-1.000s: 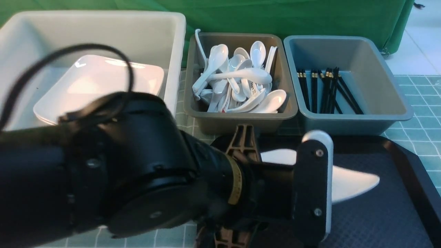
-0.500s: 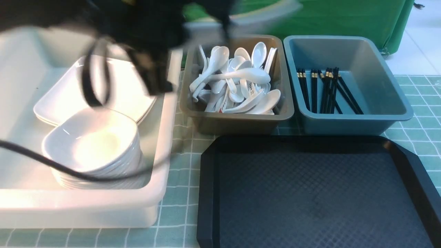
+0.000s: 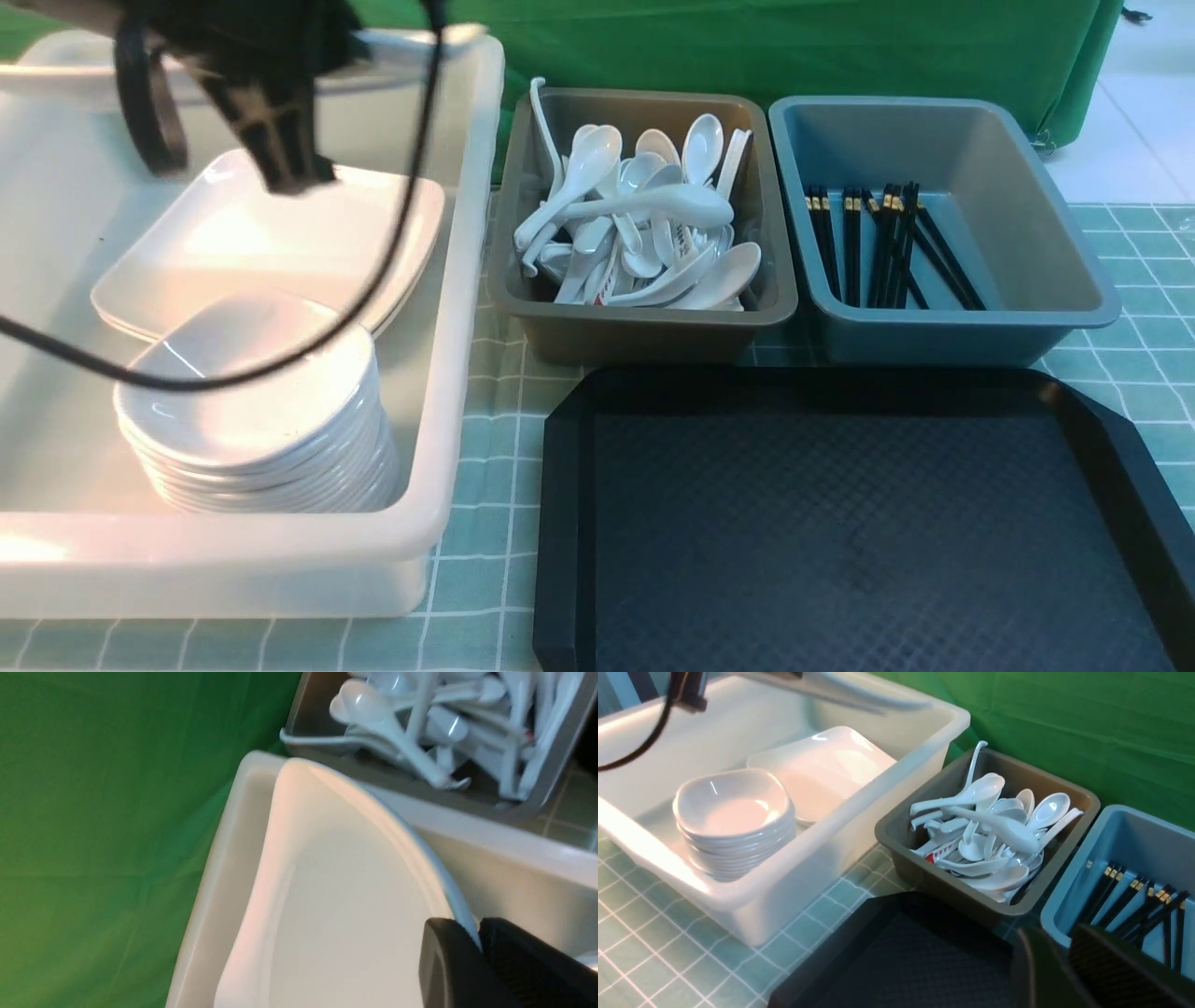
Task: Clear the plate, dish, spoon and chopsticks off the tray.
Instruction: Use the left arm to put the plate into the large storage box on the left
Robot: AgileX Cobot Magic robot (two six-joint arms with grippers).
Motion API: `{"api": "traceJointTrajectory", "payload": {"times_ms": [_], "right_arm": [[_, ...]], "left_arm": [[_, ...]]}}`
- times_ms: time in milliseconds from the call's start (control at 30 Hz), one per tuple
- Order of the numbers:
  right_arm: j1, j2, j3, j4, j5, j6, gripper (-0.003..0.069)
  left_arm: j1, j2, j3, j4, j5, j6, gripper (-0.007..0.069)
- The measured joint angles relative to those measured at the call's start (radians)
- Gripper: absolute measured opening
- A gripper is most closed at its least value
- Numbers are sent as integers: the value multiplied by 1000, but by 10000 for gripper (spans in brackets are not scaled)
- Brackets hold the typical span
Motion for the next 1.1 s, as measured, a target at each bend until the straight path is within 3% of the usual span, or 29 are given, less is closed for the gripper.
{"api": "traceJointTrajectory", "payload": {"times_ms": [233,433,733,1100], "right_arm": [[0,0,0,3,26,-1,146],[0,0,0,29,41,-1,154],[0,0,0,48,56,-1,162],[0,0,0,74,59,-1,162]], "left_arm": [[149,97,0,-163,-85,95,40],[200,187,0,-277,-146,198,40],[214,306,0,-266,-155,273,40],[216,419,0,-161,-178,270,31]]}}
